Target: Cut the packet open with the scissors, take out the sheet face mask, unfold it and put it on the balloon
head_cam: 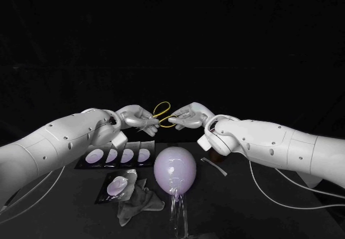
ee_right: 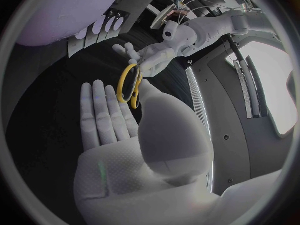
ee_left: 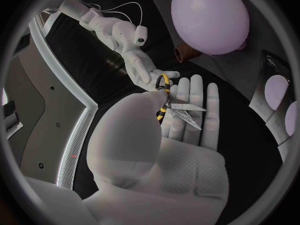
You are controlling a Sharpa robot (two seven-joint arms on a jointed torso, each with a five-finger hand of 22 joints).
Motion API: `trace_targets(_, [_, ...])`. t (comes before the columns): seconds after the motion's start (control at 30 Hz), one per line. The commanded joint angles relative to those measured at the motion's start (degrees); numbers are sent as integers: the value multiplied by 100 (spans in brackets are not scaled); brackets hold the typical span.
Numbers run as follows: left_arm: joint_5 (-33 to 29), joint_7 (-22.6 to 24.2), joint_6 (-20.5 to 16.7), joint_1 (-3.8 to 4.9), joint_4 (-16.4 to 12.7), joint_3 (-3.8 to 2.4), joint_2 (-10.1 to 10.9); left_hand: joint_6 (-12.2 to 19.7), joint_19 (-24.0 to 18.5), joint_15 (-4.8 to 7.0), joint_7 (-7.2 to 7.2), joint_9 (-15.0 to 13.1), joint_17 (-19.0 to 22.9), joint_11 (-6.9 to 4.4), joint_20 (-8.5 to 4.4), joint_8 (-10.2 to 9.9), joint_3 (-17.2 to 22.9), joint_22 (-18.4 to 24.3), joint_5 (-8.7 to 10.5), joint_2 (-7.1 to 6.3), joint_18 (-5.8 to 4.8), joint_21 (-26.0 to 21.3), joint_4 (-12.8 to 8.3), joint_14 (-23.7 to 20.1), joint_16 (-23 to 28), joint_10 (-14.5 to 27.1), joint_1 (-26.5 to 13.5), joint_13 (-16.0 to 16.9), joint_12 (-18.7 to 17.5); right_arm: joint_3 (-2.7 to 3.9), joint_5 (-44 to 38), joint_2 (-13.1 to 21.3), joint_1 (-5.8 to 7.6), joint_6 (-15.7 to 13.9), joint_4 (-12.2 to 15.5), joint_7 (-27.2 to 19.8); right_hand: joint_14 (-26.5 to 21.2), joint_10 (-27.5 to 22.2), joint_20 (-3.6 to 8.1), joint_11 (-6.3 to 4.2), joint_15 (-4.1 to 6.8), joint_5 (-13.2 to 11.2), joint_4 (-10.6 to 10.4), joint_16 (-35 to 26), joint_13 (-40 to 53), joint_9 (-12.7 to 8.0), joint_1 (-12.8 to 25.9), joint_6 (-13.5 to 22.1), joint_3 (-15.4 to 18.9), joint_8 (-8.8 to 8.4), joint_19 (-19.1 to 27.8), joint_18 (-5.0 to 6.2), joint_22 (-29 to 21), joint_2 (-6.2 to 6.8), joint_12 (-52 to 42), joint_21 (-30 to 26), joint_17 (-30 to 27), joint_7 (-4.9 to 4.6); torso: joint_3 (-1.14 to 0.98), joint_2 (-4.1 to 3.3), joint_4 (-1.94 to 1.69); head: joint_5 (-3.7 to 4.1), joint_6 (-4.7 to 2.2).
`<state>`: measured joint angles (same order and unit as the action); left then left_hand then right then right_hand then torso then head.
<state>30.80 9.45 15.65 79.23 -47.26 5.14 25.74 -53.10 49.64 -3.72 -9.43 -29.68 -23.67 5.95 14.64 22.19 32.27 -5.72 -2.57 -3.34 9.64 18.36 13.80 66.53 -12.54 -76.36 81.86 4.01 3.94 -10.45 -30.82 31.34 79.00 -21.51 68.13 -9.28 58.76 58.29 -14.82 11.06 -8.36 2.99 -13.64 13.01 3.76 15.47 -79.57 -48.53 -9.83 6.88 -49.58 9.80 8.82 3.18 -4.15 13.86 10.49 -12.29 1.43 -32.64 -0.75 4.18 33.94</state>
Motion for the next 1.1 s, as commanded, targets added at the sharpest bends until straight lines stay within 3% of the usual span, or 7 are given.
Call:
trace_targets(0.03, [-24,133,-36,11,-29,-10,-11,41,17,-3,-13,-11,-8,-24,-11,-25,724,-5,-19,16,67,6,-715,-32,26,-1,-36,-4,-15,0,-121,-44,-8,206,-22,45,68,58,12,-5,21,-17,36,24,0,-14,-52,-64,-26,40,-72,81,3,-60,-29,32,10,-234,6,-4,-7,-4,8])
trace_targets(0.33, [-44,141,-38,11,-65,-10,-4,41,17,-3,-13,-11,-8,-24,-11,-25,724,-5,-19,16,67,6,-715,-32,26,-1,-36,-4,-15,0,-251,-86,-16,96,11,71,446,503,187,-211,215,-20,253,154,13,-8,-487,-379,-514,173,-411,88,44,-383,-117,194,104,-35,2,-3,5,-10,29])
trace_targets(0.47, [-54,139,-48,11,-69,-10,-6,41,17,-3,-13,-11,-8,-24,-11,-25,724,-5,-19,16,67,6,-715,-32,26,-1,-36,-4,-15,0,-322,-44,-17,-122,66,63,1117,1328,512,-518,531,28,819,474,84,142,-985,-987,-1039,529,-912,70,297,-396,-383,665,296,245,1,-1,7,-15,32])
trace_targets(0.57, [-58,134,-60,11,-69,-10,0,41,17,-3,-13,-11,-8,-24,-11,-25,724,-5,-19,16,67,6,-715,-32,26,-1,-36,-4,-15,1,-315,19,-17,-364,120,47,1405,1658,653,-634,662,9,958,605,101,210,-956,-1156,-1194,640,-1067,55,480,-389,-454,955,392,351,-2,-2,5,-17,37])
trace_targets(0.73, [-43,121,-118,12,-71,-10,14,45,24,-5,-14,-17,-11,-22,-10,-29,722,-8,-20,17,70,13,-720,-34,30,4,-38,-5,-16,4,-142,148,-17,-677,219,-24,1797,2311,928,-787,829,-9,1353,750,69,531,-136,-1191,-2122,812,-702,-19,1444,-250,-213,2181,893,506,-6,-1,8,-22,34])
trace_targets(0.9, [16,127,-217,13,-84,-10,20,101,-2,-33,-44,-18,-9,7,2,-76,730,-4,-20,0,64,8,-737,-102,78,90,-40,-19,-42,9,-29,228,-15,-768,288,-44,1803,2397,923,-799,830,-20,1483,746,89,618,-34,-1168,-2235,849,-569,-24,1591,-220,-175,2342,1013,489,-6,1,9,-14,30])
trace_targets(1.1, [134,129,-503,14,-126,-8,11,531,-478,-308,-267,129,86,270,184,-429,366,158,-12,-624,-56,-316,-560,-728,429,893,-435,-49,-63,14,-105,293,3,-737,310,192,1810,2448,921,-808,840,-22,1594,738,108,710,61,-1149,-2314,887,-478,-11,1731,-217,-126,2502,1134,496,-5,8,4,11,32])
